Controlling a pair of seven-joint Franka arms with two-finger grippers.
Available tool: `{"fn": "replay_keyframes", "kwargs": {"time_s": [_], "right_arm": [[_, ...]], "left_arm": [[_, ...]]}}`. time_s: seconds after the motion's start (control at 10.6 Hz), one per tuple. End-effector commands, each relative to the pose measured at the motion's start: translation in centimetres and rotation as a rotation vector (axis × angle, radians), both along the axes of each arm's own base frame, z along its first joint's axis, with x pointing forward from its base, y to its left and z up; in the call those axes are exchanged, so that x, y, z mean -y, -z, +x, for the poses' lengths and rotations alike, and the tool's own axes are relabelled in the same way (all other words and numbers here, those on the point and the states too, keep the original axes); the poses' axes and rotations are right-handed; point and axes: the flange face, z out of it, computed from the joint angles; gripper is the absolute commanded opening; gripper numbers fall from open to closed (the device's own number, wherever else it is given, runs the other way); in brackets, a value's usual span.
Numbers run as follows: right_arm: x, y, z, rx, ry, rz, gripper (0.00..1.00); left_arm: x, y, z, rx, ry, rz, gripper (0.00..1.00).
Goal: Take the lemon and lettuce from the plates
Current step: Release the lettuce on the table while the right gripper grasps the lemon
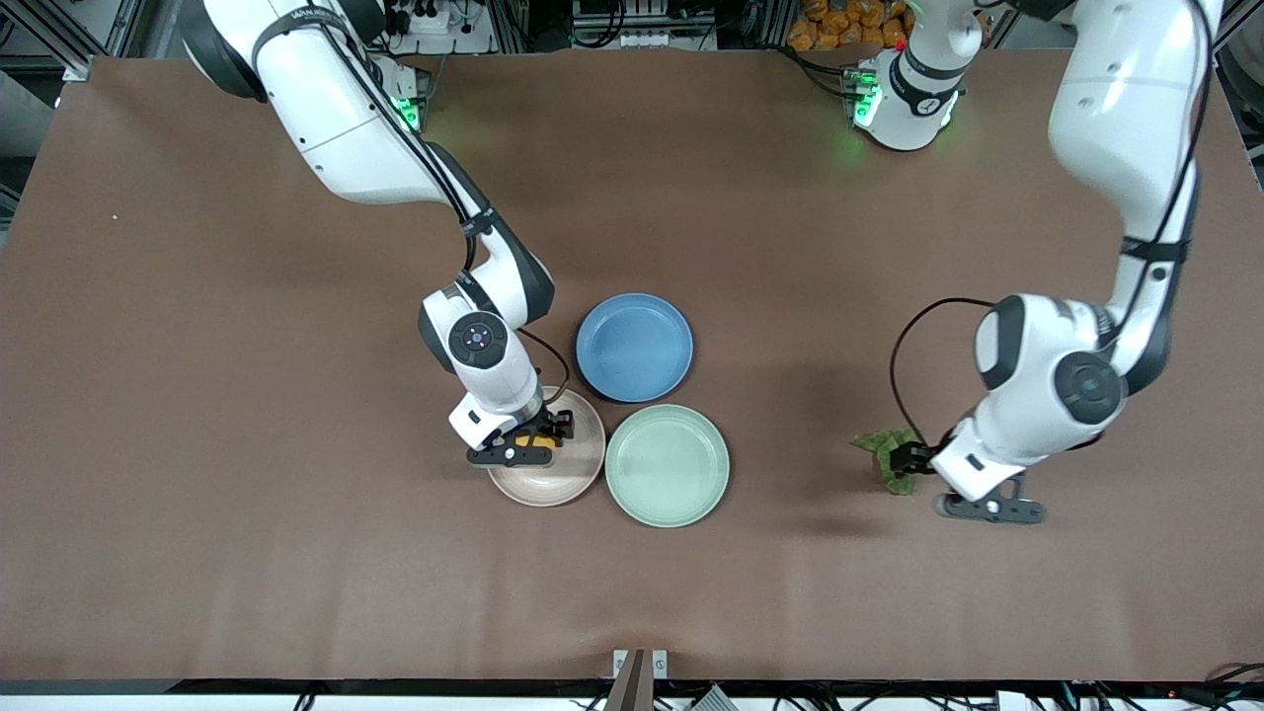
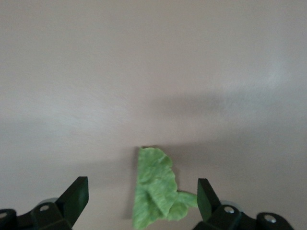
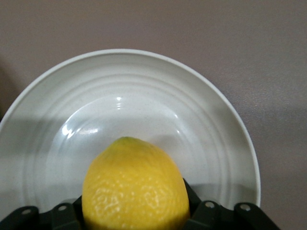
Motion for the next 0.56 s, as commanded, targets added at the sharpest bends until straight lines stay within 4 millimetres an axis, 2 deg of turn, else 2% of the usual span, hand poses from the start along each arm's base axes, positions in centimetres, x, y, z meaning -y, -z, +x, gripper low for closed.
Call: {"fn": "replay_keyframes", "kwargs": {"time_s": [0.0, 0.09, 0.38, 0.47], "right_arm": [[0.2, 0.0, 0.7, 0.016, 0.000, -0.007, 0.44], [0.3, -0.3, 0.9, 0.017, 0.003, -0.006, 0.43], [2.0, -1.7, 1.9, 0.020, 0.001, -0.002, 0.43], [2.7, -1.8, 2.1, -0.001, -0.001, -0.018, 0.43]], "left_arm": [[-1.8, -12.2, -1.2, -0.007, -0.005, 0.051, 1.00], [-1.9, -16.1, -2.1, -0.050, -0.012, 0.051, 1.00], [-2.2, -24.9, -6.6, -0.104, -0.017, 0.082, 1.00], [-1.7, -26.5, -7.9, -0.132, -0.010, 0.091, 1.00]]}}
